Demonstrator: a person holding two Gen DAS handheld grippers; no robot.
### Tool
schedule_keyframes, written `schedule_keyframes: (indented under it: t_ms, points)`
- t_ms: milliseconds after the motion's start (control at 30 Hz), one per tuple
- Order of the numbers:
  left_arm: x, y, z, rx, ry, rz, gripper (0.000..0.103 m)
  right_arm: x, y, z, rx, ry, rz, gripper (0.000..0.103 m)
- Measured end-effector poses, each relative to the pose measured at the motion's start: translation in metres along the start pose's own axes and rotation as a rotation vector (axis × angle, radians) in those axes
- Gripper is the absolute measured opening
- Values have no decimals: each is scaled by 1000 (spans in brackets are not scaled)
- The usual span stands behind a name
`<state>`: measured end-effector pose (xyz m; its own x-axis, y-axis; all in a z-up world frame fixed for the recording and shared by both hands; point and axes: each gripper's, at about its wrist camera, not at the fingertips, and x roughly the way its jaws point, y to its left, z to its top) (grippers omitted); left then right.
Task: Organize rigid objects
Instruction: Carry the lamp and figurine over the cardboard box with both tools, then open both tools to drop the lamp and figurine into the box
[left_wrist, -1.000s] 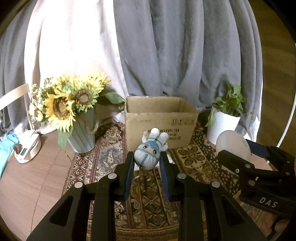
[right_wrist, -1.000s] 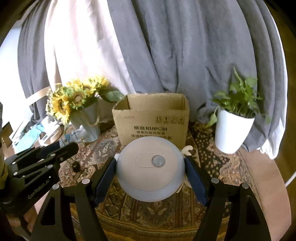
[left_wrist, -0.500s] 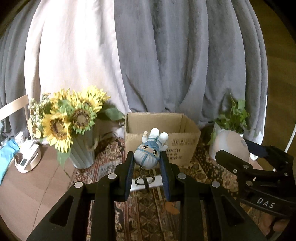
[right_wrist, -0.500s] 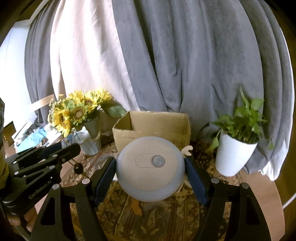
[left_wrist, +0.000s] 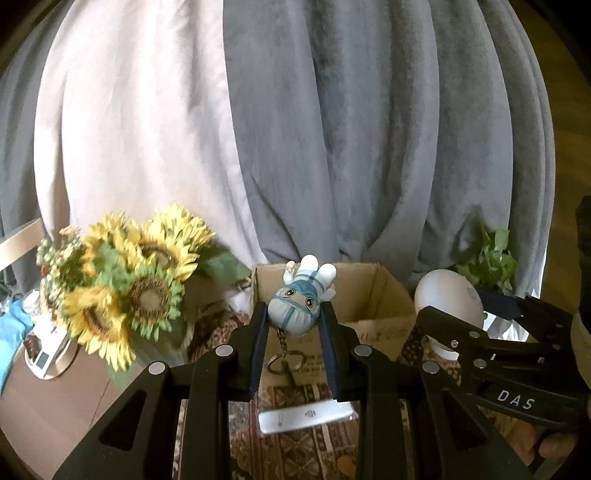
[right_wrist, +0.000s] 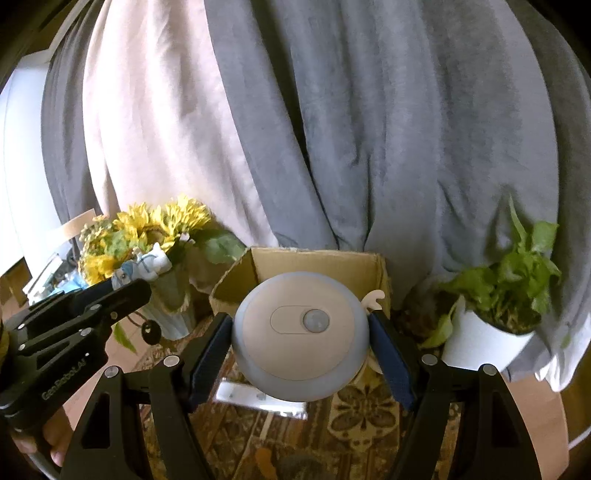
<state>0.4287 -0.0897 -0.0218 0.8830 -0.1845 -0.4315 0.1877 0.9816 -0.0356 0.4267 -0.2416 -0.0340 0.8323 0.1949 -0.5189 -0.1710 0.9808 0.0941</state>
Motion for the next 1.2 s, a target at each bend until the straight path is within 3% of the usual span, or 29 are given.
schedule_keyframes:
  t_ms: [533, 867, 1200]
  points:
    - [61, 1, 61, 63, 23, -42, 28, 59, -18, 61, -10, 71, 7, 76]
    - [126, 3, 69, 61, 168, -91, 28, 107, -34, 75, -20, 195, 2, 75]
    - [176, 1, 52, 121, 294, -68, 28, 158, -46, 66, -65, 311, 5, 76]
